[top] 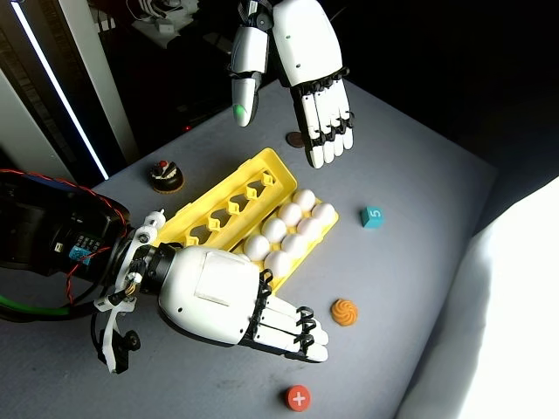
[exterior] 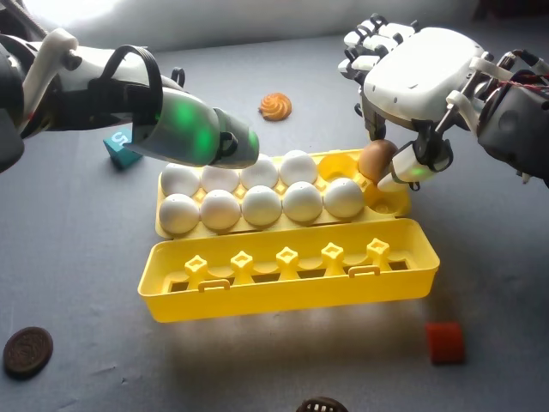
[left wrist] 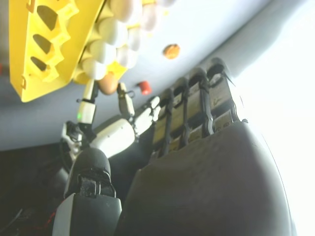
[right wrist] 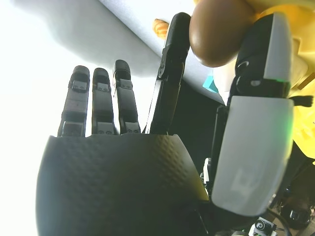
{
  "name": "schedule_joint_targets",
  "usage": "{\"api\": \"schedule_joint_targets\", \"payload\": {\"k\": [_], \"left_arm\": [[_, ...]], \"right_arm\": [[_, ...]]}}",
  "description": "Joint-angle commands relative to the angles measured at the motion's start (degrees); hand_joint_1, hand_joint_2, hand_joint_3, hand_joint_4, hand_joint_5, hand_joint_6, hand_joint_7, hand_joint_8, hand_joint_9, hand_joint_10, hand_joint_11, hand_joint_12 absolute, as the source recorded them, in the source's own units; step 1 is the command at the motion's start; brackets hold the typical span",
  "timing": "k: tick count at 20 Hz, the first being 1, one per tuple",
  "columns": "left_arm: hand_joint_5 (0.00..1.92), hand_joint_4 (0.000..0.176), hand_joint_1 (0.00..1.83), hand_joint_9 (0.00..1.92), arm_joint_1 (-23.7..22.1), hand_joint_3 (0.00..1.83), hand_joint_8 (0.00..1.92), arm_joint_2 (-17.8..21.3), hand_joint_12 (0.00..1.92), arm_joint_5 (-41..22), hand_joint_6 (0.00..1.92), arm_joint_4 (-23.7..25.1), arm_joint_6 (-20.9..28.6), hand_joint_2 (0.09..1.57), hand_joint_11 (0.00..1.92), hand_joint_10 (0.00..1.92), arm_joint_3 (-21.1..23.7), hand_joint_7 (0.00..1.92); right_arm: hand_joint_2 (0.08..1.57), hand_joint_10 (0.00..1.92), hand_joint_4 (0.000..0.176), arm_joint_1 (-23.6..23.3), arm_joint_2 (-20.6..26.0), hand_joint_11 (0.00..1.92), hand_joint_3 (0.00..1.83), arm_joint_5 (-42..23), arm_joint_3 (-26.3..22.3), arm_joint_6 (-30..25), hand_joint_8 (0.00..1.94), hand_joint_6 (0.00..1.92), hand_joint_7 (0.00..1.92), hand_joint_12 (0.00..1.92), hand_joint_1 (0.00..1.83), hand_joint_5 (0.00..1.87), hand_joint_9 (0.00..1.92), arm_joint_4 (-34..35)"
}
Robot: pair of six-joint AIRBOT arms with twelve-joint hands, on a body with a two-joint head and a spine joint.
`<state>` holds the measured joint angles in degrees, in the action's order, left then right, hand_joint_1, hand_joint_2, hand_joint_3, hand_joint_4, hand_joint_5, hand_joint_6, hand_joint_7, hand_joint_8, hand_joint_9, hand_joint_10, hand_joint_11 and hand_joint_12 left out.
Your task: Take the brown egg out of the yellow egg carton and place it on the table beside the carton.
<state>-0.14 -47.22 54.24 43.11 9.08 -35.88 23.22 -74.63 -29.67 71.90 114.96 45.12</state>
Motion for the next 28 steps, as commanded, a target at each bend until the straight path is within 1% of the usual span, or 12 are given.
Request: {"api": "schedule_joint_targets", "payload": {"k": [1,7,8,9,12,14,15,16,20,23,25,28], "left_arm": [[0.13,0.000,0.00,0.08,-0.8,0.00,0.02,0.3,0.04,-2.5,0.01,3.6,0.1,1.22,0.04,0.01,0.2,0.12],[0.09,0.000,0.00,0.04,-0.4,0.00,0.00,0.3,0.03,-1.5,0.00,3.5,0.1,1.22,0.00,0.00,0.3,0.07],[0.08,0.000,0.00,0.02,-0.4,0.00,0.00,0.3,0.00,-1.4,0.00,3.5,0.1,1.23,0.00,0.00,0.3,0.05],[0.08,0.000,0.00,0.02,-0.4,0.00,0.00,0.2,0.00,-1.4,0.00,3.5,0.1,1.23,0.00,0.00,0.3,0.05],[0.10,0.000,0.00,0.05,-0.5,0.00,0.01,0.2,0.01,-1.4,0.01,3.8,0.6,1.23,0.02,0.01,0.3,0.08],[0.10,0.000,0.00,0.05,-0.5,0.00,0.01,0.2,0.01,-1.4,0.01,3.8,0.6,1.23,0.03,0.01,0.4,0.09],[0.10,0.000,0.00,0.05,-0.6,0.00,0.01,0.2,0.01,-1.4,0.01,3.8,0.6,1.23,0.03,0.01,0.4,0.09],[0.09,0.000,0.00,0.03,-0.6,0.00,0.00,0.2,0.01,-1.5,0.00,3.8,0.6,1.23,0.01,0.00,0.5,0.07],[0.10,0.000,0.00,0.05,-0.7,0.00,0.01,0.2,0.01,-1.7,0.00,3.8,0.6,1.22,0.02,0.01,0.8,0.09],[0.11,0.000,0.00,0.07,-0.7,0.00,0.01,0.2,0.02,-2.0,0.00,3.7,0.6,1.22,0.03,0.01,0.8,0.10],[0.10,0.000,0.00,0.05,-0.6,0.00,0.01,0.1,0.01,-2.0,0.01,3.7,0.6,1.23,0.02,0.01,0.8,0.08],[0.11,0.000,0.00,0.07,-0.5,0.00,0.01,0.1,0.02,-2.0,0.01,3.7,0.6,1.22,0.04,0.01,0.9,0.10]], "right_arm": [[0.95,0.00,0.105,-1.2,0.3,0.00,0.00,-5.9,0.3,0.1,0.00,0.04,0.24,0.00,1.15,1.50,0.00,-2.2],[0.95,0.00,0.091,-3.2,0.6,0.00,0.00,-5.9,0.3,0.7,0.00,0.03,0.24,0.00,1.15,1.50,0.00,-2.2],[0.95,0.00,0.164,-3.5,0.9,0.00,0.00,-5.9,0.2,0.7,0.00,0.03,0.24,0.00,1.13,1.50,0.00,-2.2],[0.95,0.00,0.164,-3.9,1.4,0.00,0.00,-5.9,0.1,0.8,0.00,0.03,0.24,0.00,1.13,1.50,0.00,-2.2],[0.95,0.00,0.081,-3.8,3.5,0.00,0.00,-5.6,-0.5,1.8,0.01,0.02,0.27,0.00,1.15,1.50,0.00,-2.2],[0.95,0.00,0.161,-3.0,4.8,0.00,0.00,-5.6,-0.5,1.9,0.00,0.02,0.26,0.00,1.13,1.50,0.00,-2.2],[0.95,0.00,0.161,-2.7,5.2,0.00,0.00,-5.6,-0.5,1.9,0.00,0.02,0.26,0.00,1.13,1.50,0.00,-2.2],[0.95,0.00,0.121,-2.0,5.9,0.00,0.00,-5.6,-0.5,1.9,0.01,0.02,0.26,0.00,1.14,1.50,0.00,-2.2],[0.95,0.00,0.089,0.8,6.7,0.00,0.00,-6.1,0.2,1.9,0.00,0.02,0.26,0.00,1.15,1.50,0.00,-2.2],[0.95,0.00,0.164,2.3,6.4,0.00,0.00,-6.4,1.1,1.8,0.00,0.02,0.26,0.00,1.13,1.51,0.00,-2.2],[0.95,0.00,0.107,2.6,6.1,0.00,0.00,-6.4,1.6,1.7,0.00,0.02,0.28,0.00,1.15,1.51,0.01,-2.2],[0.95,0.00,0.103,2.6,5.2,0.00,0.00,-6.5,2.6,1.7,0.00,0.02,0.29,0.00,1.15,1.51,0.00,-2.3]]}}
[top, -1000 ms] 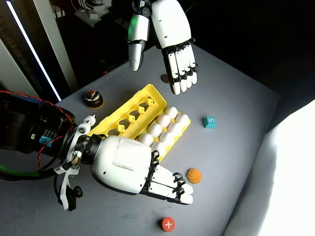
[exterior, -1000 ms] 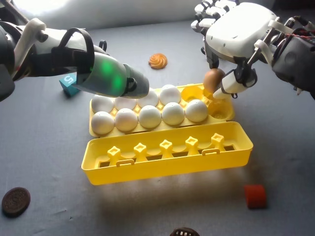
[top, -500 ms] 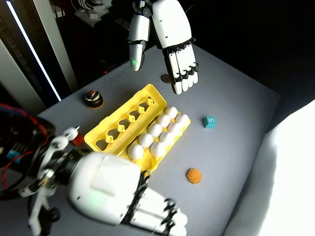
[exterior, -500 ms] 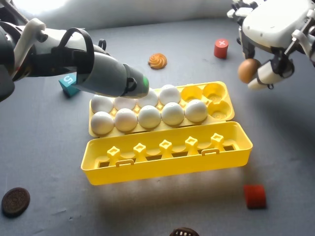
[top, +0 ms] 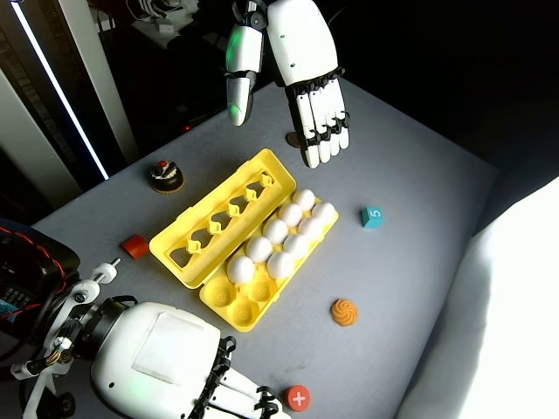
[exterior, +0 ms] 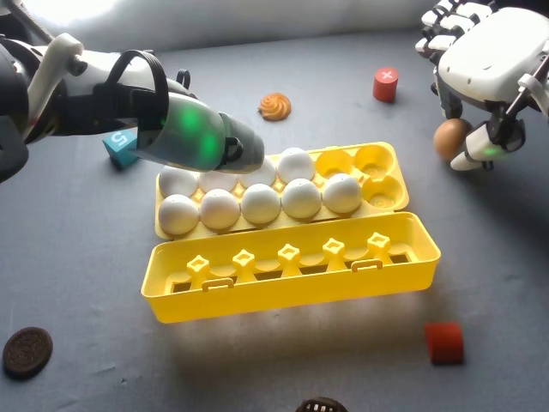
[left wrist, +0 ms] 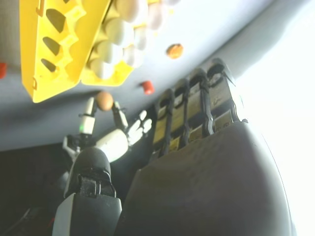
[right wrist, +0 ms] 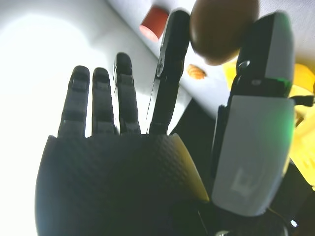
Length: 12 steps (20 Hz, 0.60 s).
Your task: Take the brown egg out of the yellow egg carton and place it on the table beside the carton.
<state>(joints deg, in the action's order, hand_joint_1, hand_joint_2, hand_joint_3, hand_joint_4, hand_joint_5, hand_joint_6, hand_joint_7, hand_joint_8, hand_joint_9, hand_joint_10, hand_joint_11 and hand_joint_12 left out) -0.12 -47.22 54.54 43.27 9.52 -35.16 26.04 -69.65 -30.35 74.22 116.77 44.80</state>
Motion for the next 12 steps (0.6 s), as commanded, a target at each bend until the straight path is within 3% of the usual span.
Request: {"api": "schedule_joint_targets", "payload": {"k": [1,2,3,4,6,7,8,9,10,11,12], "left_arm": [[0.11,0.000,0.00,0.07,-0.5,0.00,0.01,0.1,0.02,-2.3,0.01,3.6,0.2,1.22,0.04,0.01,0.2,0.10],[0.11,0.000,0.00,0.06,-0.5,0.00,0.01,0.1,0.02,-2.3,0.01,3.6,0.2,1.22,0.03,0.01,0.2,0.10],[0.10,0.000,0.00,0.05,-0.5,0.00,0.00,0.1,0.01,-2.3,0.00,3.6,0.2,1.22,0.01,0.00,0.2,0.08],[0.10,0.000,0.00,0.05,-0.5,0.00,0.00,0.1,0.01,-2.3,0.00,3.6,0.2,1.23,0.01,0.00,0.2,0.08],[0.11,0.000,0.00,0.08,-0.6,0.00,0.01,0.1,0.02,-2.3,0.01,3.6,0.1,1.22,0.04,0.01,0.2,0.11],[0.11,0.000,0.00,0.07,-0.6,0.00,0.01,0.1,0.02,-2.3,0.01,3.6,0.1,1.22,0.03,0.01,0.3,0.10],[0.11,0.000,0.00,0.07,-0.7,0.00,0.01,0.1,0.02,-2.3,0.01,3.6,0.1,1.22,0.03,0.01,0.3,0.10],[0.09,0.000,0.00,0.05,-0.7,0.00,0.00,0.1,0.01,-2.3,0.00,3.6,0.1,1.22,0.01,0.00,0.3,0.08],[0.11,0.000,0.00,0.07,-0.7,0.00,0.01,0.1,0.02,-2.3,0.01,3.6,0.1,1.22,0.02,0.01,0.2,0.10],[0.11,0.000,0.00,0.07,-0.7,0.00,0.01,0.1,0.02,-2.3,0.01,3.6,0.1,1.22,0.03,0.01,0.2,0.11],[0.11,0.000,0.00,0.07,-0.7,0.00,0.01,0.1,0.02,-2.3,0.01,3.6,0.1,1.22,0.03,0.01,0.1,0.11]], "right_arm": [[0.95,0.00,0.103,-0.2,0.2,0.00,0.00,-5.8,0.3,-0.1,0.00,0.02,0.29,0.00,1.15,1.51,0.00,-2.0],[0.95,0.00,0.133,-0.1,0.0,0.00,0.00,-5.9,0.3,-0.1,0.00,0.01,0.28,0.00,1.14,1.51,0.00,-2.0],[0.95,0.00,0.133,-0.1,-0.1,0.00,0.00,-6.2,0.3,-0.1,0.00,0.01,0.28,0.00,1.14,1.51,0.00,-2.0],[0.95,0.00,0.104,-0.1,-0.2,0.00,0.00,-6.6,0.3,-0.1,0.00,0.01,0.29,0.00,1.15,1.51,0.00,-2.0],[0.95,0.00,0.119,0.2,-0.3,0.00,0.00,-6.7,0.3,-0.1,0.00,0.01,0.30,0.00,1.15,1.51,0.01,-2.0],[0.95,0.00,0.092,0.2,-0.3,0.00,0.00,-6.7,0.3,-0.1,0.00,0.01,0.29,0.00,1.15,1.51,0.00,-2.0],[0.95,0.00,0.092,0.3,-0.3,0.00,0.00,-6.7,0.3,-0.1,0.00,0.01,0.29,0.00,1.15,1.51,0.00,-2.0],[0.95,0.00,0.060,0.4,-0.3,0.00,0.00,-6.7,0.3,-0.1,0.00,0.01,0.28,0.00,1.16,1.51,0.00,-2.0],[0.95,0.00,0.083,0.5,-0.3,0.00,0.00,-6.7,0.3,-0.1,0.00,0.01,0.28,0.00,1.15,1.51,0.00,-2.0],[0.95,0.00,0.129,0.7,-0.3,0.00,0.00,-6.7,0.3,0.0,0.00,0.01,0.28,0.00,1.14,1.51,0.00,-2.1],[0.95,0.00,0.129,0.8,-0.3,0.00,0.00,-6.7,0.3,0.0,0.00,0.01,0.28,0.00,1.14,1.51,0.00,-2.1]]}}
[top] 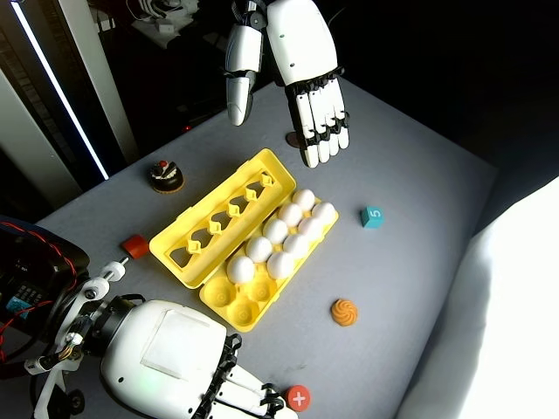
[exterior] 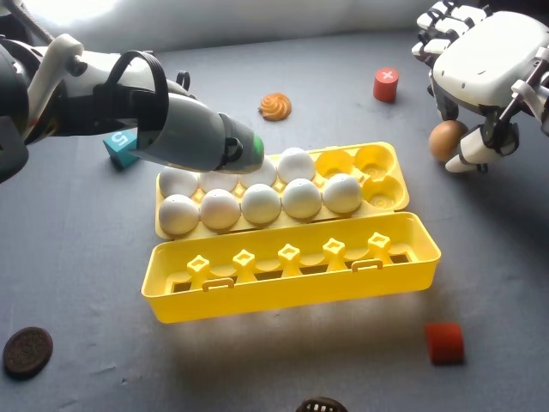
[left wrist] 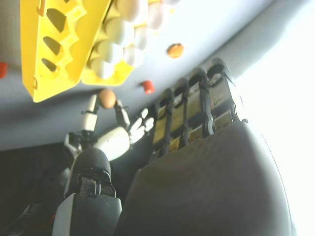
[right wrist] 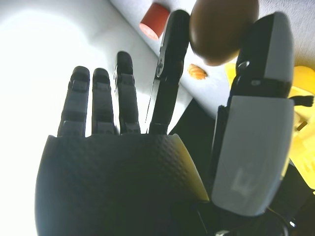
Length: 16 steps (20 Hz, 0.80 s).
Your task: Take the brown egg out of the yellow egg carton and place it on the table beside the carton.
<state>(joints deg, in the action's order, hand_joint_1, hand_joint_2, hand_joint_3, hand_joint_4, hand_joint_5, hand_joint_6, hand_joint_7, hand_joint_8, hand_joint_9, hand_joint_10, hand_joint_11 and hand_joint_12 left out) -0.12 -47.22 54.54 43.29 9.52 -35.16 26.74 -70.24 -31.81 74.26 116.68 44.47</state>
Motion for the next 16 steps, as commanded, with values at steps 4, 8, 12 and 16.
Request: {"api": "schedule_joint_targets", "payload": {"k": [4,8,12,16], "left_arm": [[0.12,0.000,0.00,0.08,-0.7,0.00,0.01,0.1,0.03,-2.3,0.01,3.7,0.1,1.22,0.03,0.01,0.2,0.11],[0.11,0.000,0.00,0.08,-0.8,0.00,0.01,0.1,0.03,-2.3,0.00,3.7,0.1,1.22,0.03,0.01,0.2,0.11],[0.10,0.000,0.00,0.06,-0.7,0.00,0.00,0.1,0.03,-2.2,0.00,3.7,0.1,1.23,0.02,0.00,0.1,0.08],[0.10,0.000,0.00,0.07,-0.7,0.00,0.01,0.1,0.04,-2.2,0.00,4.1,0.1,1.22,0.02,0.01,0.1,0.10]], "right_arm": [[0.95,0.00,0.176,0.4,0.3,0.00,0.00,-5.6,0.2,0.1,0.00,0.01,0.25,0.00,1.13,1.51,0.01,-1.9],[0.95,0.00,0.176,0.4,0.3,0.00,0.00,-5.6,0.2,0.2,0.01,0.00,0.20,0.00,1.12,1.50,0.00,-1.9],[0.82,0.00,0.176,0.5,0.3,0.00,0.00,-5.6,0.1,0.2,0.00,0.00,0.15,0.00,0.96,1.12,0.00,-2.3],[0.82,0.00,0.175,0.5,0.3,0.00,0.00,-5.7,-0.1,0.1,0.01,0.01,0.10,0.00,0.91,1.07,0.00,-3.1]]}}
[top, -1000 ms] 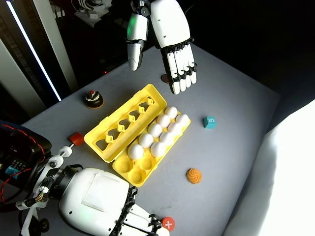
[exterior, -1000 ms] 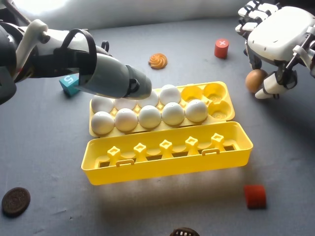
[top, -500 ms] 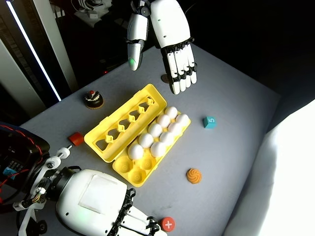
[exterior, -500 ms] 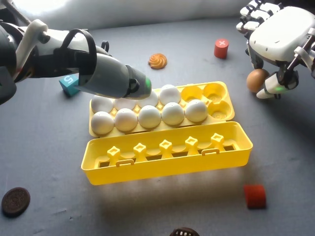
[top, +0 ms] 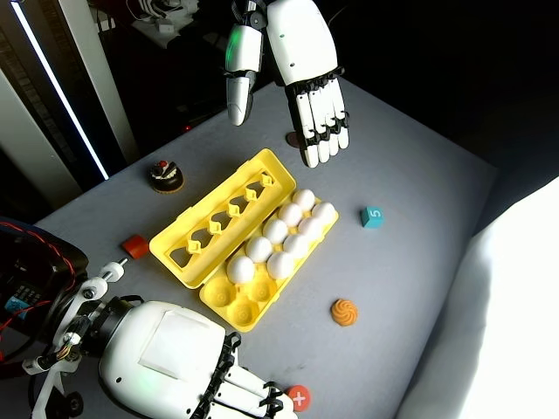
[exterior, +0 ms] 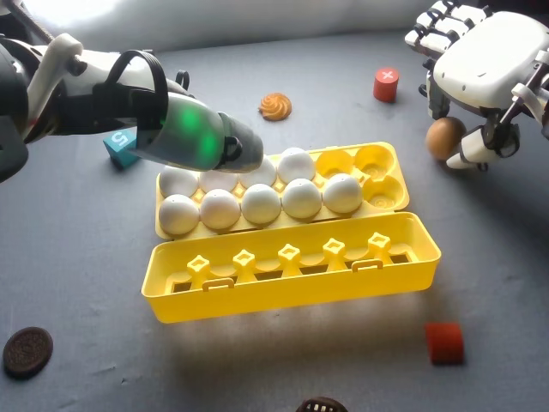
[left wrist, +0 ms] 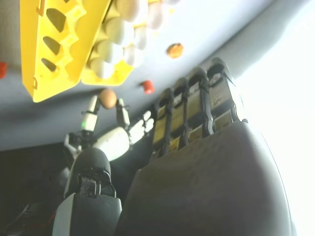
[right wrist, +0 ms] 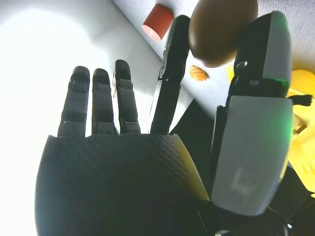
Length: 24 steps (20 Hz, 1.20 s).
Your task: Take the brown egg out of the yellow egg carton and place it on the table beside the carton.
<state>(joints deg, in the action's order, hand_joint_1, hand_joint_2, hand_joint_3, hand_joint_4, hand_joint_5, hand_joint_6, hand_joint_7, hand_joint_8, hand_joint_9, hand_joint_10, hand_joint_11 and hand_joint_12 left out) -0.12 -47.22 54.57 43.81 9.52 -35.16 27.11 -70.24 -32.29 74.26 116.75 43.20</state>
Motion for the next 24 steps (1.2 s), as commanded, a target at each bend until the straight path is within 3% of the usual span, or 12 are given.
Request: {"api": "schedule_joint_targets", "payload": {"k": [1,5,6,7,9,10,17,18,19,21,22,24], "left_arm": [[0.12,0.000,0.00,0.08,-0.7,0.00,0.01,0.1,0.04,-2.2,0.01,3.6,0.1,1.22,0.03,0.01,0.1,0.11],[0.12,0.000,0.00,0.07,-0.7,0.00,0.00,0.1,0.04,-2.2,0.01,3.6,0.1,1.22,0.02,0.00,0.2,0.10],[0.12,0.000,0.00,0.06,-0.8,0.00,0.00,0.1,0.04,-2.2,0.01,3.6,0.1,1.22,0.01,0.00,0.2,0.10],[0.11,0.000,0.00,0.07,-0.8,0.00,0.00,0.1,0.04,-2.2,0.00,3.6,0.1,1.22,0.01,0.00,0.2,0.10],[0.12,0.000,0.00,0.08,-0.8,0.00,0.01,0.2,0.05,-2.2,0.00,3.6,0.1,1.22,0.02,0.01,0.2,0.11],[0.12,0.000,0.00,0.07,-0.8,0.00,0.00,0.2,0.05,-2.2,0.00,3.6,0.1,1.22,0.02,0.00,0.2,0.11],[0.11,0.000,0.00,0.07,-0.8,0.00,0.00,0.2,0.06,-2.1,0.00,3.6,0.1,1.22,0.02,0.00,0.2,0.11],[0.10,0.000,0.00,0.07,-0.8,0.00,0.00,0.2,0.06,-2.1,0.00,3.6,0.1,1.22,0.00,0.00,0.2,0.09],[0.11,0.000,0.00,0.08,-0.8,0.00,0.00,0.2,0.07,-2.1,0.00,3.6,0.1,1.22,0.01,0.00,0.2,0.10],[0.10,0.000,0.00,0.06,-0.8,0.00,0.00,0.2,0.07,-2.1,0.00,3.6,0.1,1.22,0.00,0.00,0.2,0.09],[0.11,0.000,0.00,0.08,-0.8,0.00,0.01,0.2,0.08,-2.1,0.01,3.6,0.1,1.22,0.01,0.01,0.2,0.11],[0.11,0.000,0.00,0.08,-0.8,0.00,0.00,0.2,0.08,-2.1,0.00,3.6,0.1,1.22,0.01,0.00,0.2,0.11]], "right_arm": [[0.82,0.00,0.176,0.1,0.4,0.00,0.00,-5.2,-0.1,0.1,0.00,0.00,0.09,0.00,0.90,1.07,0.00,-1.8],[0.83,0.00,0.173,0.2,0.4,0.00,0.00,-5.3,-0.3,0.1,0.00,0.00,0.01,0.00,0.84,1.02,0.00,-1.8],[0.85,0.00,0.142,0.2,0.4,0.00,0.00,-5.4,-0.4,0.1,0.00,0.00,0.00,0.00,0.84,1.00,0.00,-1.8],[0.83,0.00,0.169,0.2,0.4,0.00,0.00,-5.4,-0.4,0.1,0.00,0.00,0.01,0.00,0.80,1.00,0.00,-1.8],[0.83,0.00,0.171,0.2,0.5,0.00,0.00,-5.6,-0.5,0.1,0.00,0.00,0.00,0.00,0.79,0.99,0.00,-1.9],[0.80,0.00,0.140,0.2,0.5,0.00,0.00,-5.6,-0.6,0.1,0.00,0.01,0.00,0.00,0.84,1.02,0.00,-1.9],[0.83,0.00,0.173,0.4,2.8,0.00,0.00,-6.2,-2.9,0.8,0.00,0.01,0.00,0.00,0.78,0.95,0.00,-1.9],[0.81,0.00,0.102,0.4,3.3,0.00,0.00,-6.2,-3.4,0.9,0.00,0.02,0.00,0.00,0.88,0.98,0.00,-1.9],[0.83,0.00,0.146,0.4,4.2,0.00,0.00,-6.3,-4.2,0.9,0.00,0.01,0.00,0.00,0.81,0.96,0.00,-1.9],[0.83,0.00,0.157,0.4,6.3,0.00,0.00,-6.3,-6.1,0.9,0.00,0.00,0.00,0.00,0.78,0.94,0.00,-1.8],[0.84,0.00,0.141,0.4,8.5,0.00,0.00,-6.3,-8.0,0.9,0.00,0.00,0.00,0.00,0.80,0.94,0.00,-1.8],[0.84,0.00,0.167,0.4,11.4,0.00,0.00,-6.4,-10.6,0.9,0.00,0.00,0.00,0.00,0.77,0.95,0.00,-1.8]]}}
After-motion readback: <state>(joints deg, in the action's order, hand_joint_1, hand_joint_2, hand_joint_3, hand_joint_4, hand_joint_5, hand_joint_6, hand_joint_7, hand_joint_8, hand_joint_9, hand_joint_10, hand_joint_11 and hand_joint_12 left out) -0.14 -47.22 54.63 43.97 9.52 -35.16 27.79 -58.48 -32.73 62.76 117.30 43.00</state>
